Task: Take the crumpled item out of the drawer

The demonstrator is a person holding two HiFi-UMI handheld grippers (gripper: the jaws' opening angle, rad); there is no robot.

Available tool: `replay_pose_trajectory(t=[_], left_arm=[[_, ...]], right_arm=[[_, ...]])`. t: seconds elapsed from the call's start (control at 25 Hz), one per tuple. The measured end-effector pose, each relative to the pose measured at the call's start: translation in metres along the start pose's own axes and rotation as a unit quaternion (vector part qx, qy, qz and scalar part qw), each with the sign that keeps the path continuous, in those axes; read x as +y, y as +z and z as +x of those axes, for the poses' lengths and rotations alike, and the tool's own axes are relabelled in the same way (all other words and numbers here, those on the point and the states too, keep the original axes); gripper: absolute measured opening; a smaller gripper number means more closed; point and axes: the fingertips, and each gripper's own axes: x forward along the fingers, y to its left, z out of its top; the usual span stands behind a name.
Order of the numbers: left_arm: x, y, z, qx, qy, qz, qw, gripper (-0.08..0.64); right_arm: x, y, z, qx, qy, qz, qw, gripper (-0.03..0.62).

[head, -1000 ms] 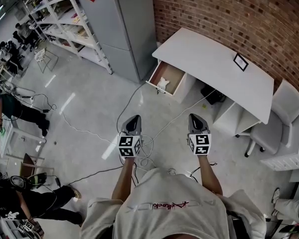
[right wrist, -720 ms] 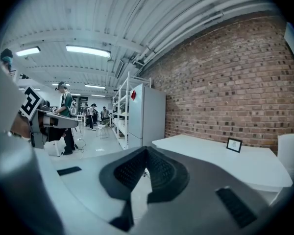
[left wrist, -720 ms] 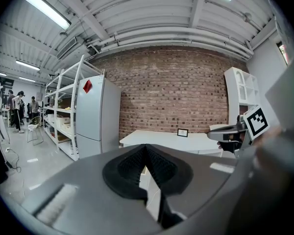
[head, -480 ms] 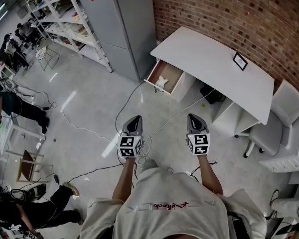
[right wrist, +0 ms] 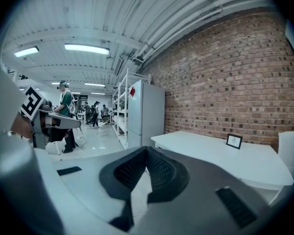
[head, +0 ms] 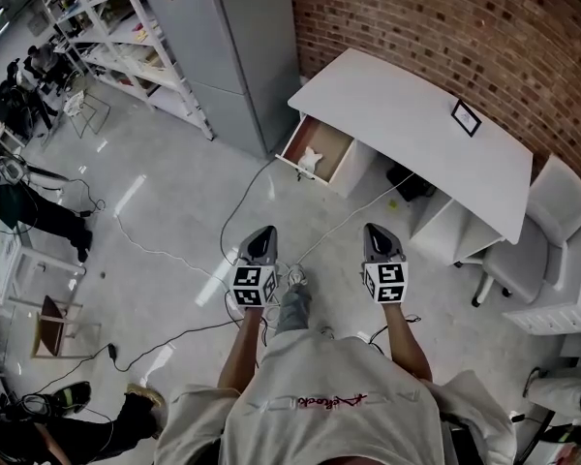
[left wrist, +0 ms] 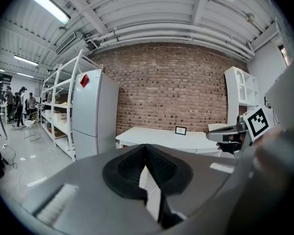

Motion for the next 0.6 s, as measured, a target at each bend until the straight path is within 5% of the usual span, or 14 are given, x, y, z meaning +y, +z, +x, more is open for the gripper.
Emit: replay_pose_trajectory(t=[0.6], left_arm=[[0.07,0.036,0.118,-0.009,-0.029,-0.003,0.9995,0.009]], right_arm=[[-0.027,0.033,0.123,0.004,-0.019,-0.007,1.0,0.012]])
